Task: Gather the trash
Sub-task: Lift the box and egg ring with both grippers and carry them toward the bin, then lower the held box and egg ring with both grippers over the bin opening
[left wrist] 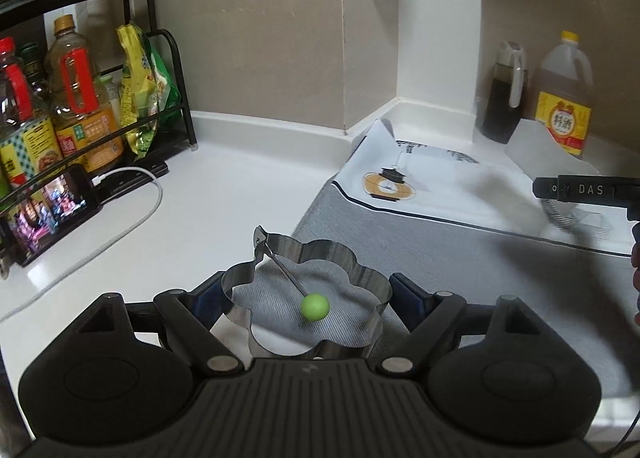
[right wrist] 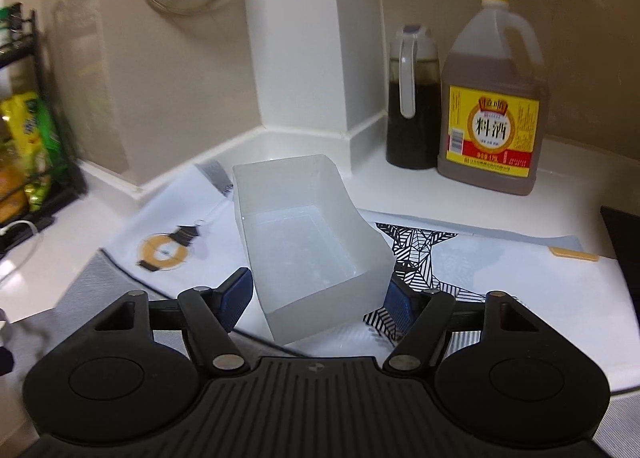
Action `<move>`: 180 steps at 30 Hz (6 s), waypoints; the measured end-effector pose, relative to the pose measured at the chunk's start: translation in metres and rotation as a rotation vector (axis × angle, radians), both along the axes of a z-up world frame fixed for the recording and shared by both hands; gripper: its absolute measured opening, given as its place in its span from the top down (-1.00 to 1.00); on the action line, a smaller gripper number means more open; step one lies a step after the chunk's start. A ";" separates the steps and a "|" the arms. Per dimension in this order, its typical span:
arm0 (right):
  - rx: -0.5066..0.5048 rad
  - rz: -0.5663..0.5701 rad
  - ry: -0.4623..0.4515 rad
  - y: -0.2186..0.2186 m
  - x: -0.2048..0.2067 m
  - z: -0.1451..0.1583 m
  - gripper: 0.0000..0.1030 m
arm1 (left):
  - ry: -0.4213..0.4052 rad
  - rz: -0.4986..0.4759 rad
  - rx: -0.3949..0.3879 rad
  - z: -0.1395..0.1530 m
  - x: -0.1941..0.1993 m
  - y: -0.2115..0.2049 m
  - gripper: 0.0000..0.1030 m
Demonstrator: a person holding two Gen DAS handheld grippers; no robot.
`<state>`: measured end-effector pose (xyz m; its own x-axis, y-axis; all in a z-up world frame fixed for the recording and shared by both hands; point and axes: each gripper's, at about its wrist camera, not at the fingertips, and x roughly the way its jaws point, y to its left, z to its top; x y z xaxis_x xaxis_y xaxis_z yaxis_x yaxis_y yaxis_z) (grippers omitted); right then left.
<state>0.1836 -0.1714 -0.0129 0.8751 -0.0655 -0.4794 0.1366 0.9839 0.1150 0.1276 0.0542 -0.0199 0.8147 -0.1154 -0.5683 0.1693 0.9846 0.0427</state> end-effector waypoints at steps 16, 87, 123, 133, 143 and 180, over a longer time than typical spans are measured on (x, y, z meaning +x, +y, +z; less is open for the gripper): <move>-0.015 0.283 -0.161 0.032 -0.193 0.034 -0.39 | -0.011 -0.007 -0.043 0.006 -0.160 0.024 -0.72; -0.041 0.464 0.178 0.085 -0.305 -0.077 -0.35 | 0.109 -0.040 0.007 -0.061 -0.269 0.014 -0.72; -0.039 0.494 0.234 0.091 -0.293 -0.090 -0.25 | 0.180 -0.017 -0.011 -0.076 -0.248 0.020 -0.72; -0.038 0.505 0.270 0.095 -0.286 -0.096 -0.25 | 0.221 -0.015 -0.025 -0.085 -0.239 0.020 -0.72; -0.045 0.518 0.291 0.097 -0.279 -0.098 -0.25 | 0.237 -0.016 -0.033 -0.089 -0.235 0.021 -0.72; -0.035 0.514 0.371 0.100 -0.256 -0.118 -0.26 | 0.330 0.003 -0.057 -0.112 -0.207 0.023 -0.72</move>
<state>-0.0719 -0.0719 -0.1306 0.5748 0.2976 -0.7622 -0.3294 0.9369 0.1174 -0.0796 0.0776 -0.1315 0.5882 -0.1528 -0.7941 0.1621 0.9843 -0.0693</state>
